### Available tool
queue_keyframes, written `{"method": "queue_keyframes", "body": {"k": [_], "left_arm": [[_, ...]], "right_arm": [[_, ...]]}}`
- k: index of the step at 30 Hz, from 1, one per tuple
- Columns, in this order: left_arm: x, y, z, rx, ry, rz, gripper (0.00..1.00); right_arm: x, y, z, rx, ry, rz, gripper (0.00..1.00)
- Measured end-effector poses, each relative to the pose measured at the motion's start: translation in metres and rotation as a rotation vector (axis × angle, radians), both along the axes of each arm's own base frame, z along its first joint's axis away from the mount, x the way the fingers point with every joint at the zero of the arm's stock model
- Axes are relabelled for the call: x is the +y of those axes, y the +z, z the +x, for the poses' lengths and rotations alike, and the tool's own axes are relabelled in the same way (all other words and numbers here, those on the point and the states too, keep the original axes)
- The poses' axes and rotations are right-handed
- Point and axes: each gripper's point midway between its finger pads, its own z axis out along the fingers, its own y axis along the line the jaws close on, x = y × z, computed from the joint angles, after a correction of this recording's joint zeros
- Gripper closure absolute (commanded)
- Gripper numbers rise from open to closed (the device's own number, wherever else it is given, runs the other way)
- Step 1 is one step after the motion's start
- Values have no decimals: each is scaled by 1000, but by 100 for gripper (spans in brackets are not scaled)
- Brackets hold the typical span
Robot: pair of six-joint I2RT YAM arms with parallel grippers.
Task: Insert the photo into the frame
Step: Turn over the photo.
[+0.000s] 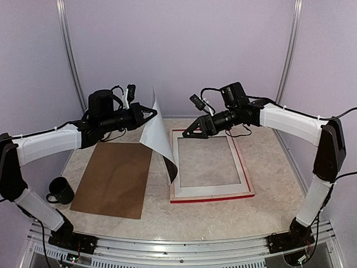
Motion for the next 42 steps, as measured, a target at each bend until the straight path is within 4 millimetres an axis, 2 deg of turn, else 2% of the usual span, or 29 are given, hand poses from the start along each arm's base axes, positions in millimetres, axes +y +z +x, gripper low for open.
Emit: {"method": "queue_keyframes", "body": {"k": [5, 11, 17, 22, 25, 28, 30, 31, 32, 34, 37, 42], "left_arm": [[-8, 32, 6, -56, -16, -38, 100], [-27, 61, 10, -105, -63, -90, 100], [-52, 77, 7, -135, -157, -179, 100], [-61, 82, -4, -140, -246, -291, 100], [-55, 63, -12, -110, -267, -342, 100], [-42, 7, -18, 14, -246, -355, 100], [-29, -53, -26, 162, -207, -336, 100], [-28, -62, -27, 190, -200, -332, 100], [-23, -85, -32, 249, -180, -321, 100], [-15, -113, -40, 324, -152, -302, 100], [-6, -138, -48, 388, -112, -285, 100], [6, -150, -50, 406, -40, -253, 100]], "right_arm": [[-36, -15, 27, 52, -134, 6, 1], [-67, -36, 48, 125, -254, 10, 1], [-88, -56, 57, 186, -340, -9, 1], [-111, -55, 68, 190, -418, -5, 1], [-125, -53, 72, 188, -459, 3, 1], [-132, -53, 75, 193, -482, 7, 1], [-134, -55, 76, 199, -489, 4, 1], [-135, -56, 76, 202, -490, 4, 1], [-135, -57, 75, 206, -490, 3, 1], [-135, -58, 74, 211, -490, 3, 1], [-135, -61, 74, 221, -489, 0, 1], [-135, -75, 73, 262, -499, -18, 1]]}}
